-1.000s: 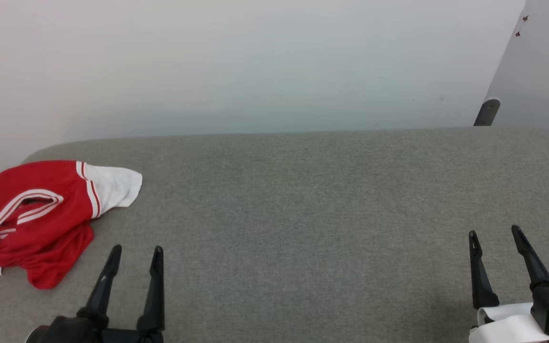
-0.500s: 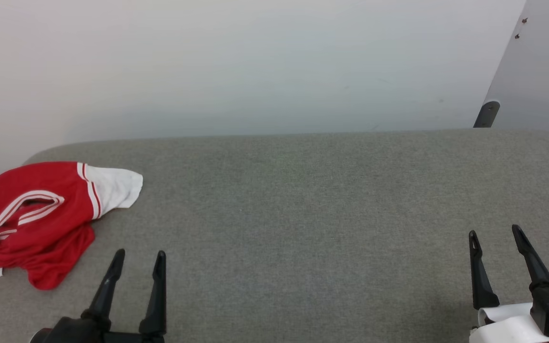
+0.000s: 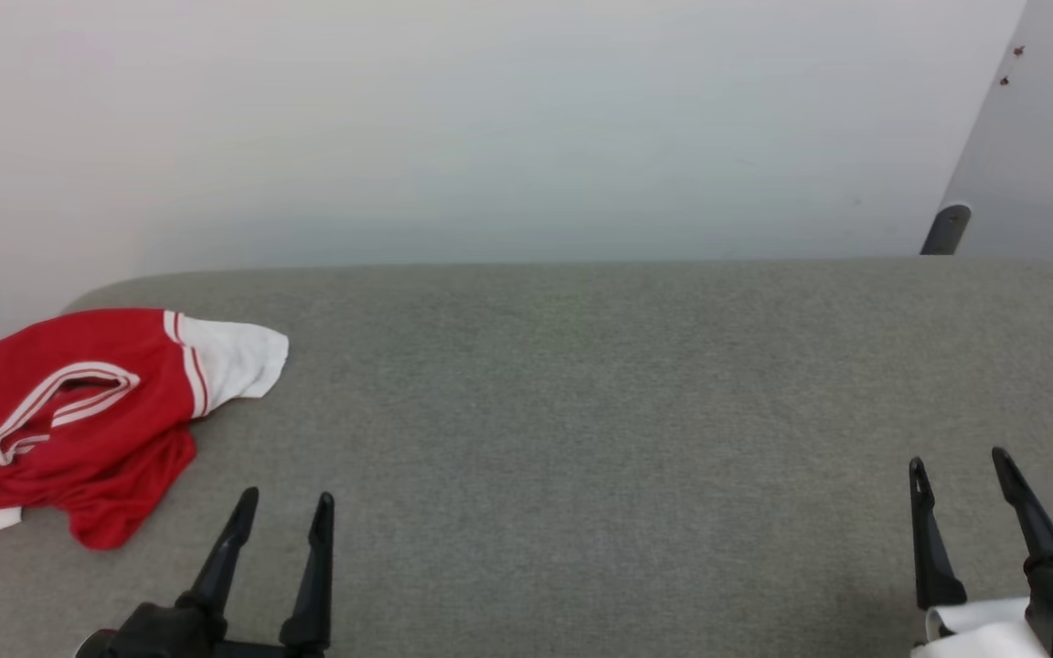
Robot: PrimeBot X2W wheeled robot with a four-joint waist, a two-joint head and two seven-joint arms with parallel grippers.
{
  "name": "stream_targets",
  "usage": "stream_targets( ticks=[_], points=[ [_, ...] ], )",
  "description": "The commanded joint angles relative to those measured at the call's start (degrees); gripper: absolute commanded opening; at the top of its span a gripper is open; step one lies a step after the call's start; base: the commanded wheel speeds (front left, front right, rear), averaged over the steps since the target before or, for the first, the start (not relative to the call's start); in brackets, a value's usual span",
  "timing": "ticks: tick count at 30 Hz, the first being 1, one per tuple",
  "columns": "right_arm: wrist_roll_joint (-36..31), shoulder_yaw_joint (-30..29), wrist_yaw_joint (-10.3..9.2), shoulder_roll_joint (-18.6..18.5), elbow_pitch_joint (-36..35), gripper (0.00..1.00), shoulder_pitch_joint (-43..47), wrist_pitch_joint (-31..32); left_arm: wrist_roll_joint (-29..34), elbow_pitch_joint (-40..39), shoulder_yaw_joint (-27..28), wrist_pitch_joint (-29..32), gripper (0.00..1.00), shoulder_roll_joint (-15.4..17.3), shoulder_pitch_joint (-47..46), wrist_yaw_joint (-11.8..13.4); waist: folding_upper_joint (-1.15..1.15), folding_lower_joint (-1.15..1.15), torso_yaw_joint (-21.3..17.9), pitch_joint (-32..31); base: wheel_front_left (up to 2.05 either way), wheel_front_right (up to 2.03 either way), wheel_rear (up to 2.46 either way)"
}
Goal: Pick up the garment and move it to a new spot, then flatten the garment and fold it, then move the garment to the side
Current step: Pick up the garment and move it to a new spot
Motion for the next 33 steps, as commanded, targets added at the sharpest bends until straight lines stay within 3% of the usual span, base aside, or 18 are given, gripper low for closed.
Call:
stream_targets(
  ticks=[1, 8, 28, 33],
  points=[
    [-0.34, -0.08, 0.03, 0.07, -0.01, 1.00, 1.08, -0.07, -0.33, 0.25, -0.09, -0.02, 1.00, 0.19, -0.48, -0.23, 0.00, 0.00, 0.62, -0.32, 0.00, 0.00, 0.00],
    [0.07, 1.19, 0.03, 0.08, 1.00, 1.00, 1.53, -0.06, -1.34, 2.44, 0.55, -0.02, 1.00, 1.22, -1.65, -0.18, 0.00, 0.00, 4.93, -1.74, 0.00, 0.00, 0.00],
    [3.57, 9.53, 0.01, 0.11, 6.27, 1.00, -3.56, -0.07, -1.28, 9.23, 6.53, -0.01, 1.00, 2.80, -5.73, 0.28, 0.00, 0.00, 23.08, -4.46, 0.00, 0.00, 0.00],
    [3.47, 11.57, 0.01, 0.08, 7.05, 1.00, -5.67, -0.06, -2.28, 10.03, 7.99, -0.01, 1.00, 2.33, -6.49, 0.75, 0.00, 0.00, 25.02, -3.15, 0.00, 0.00, 0.00]
  ],
)
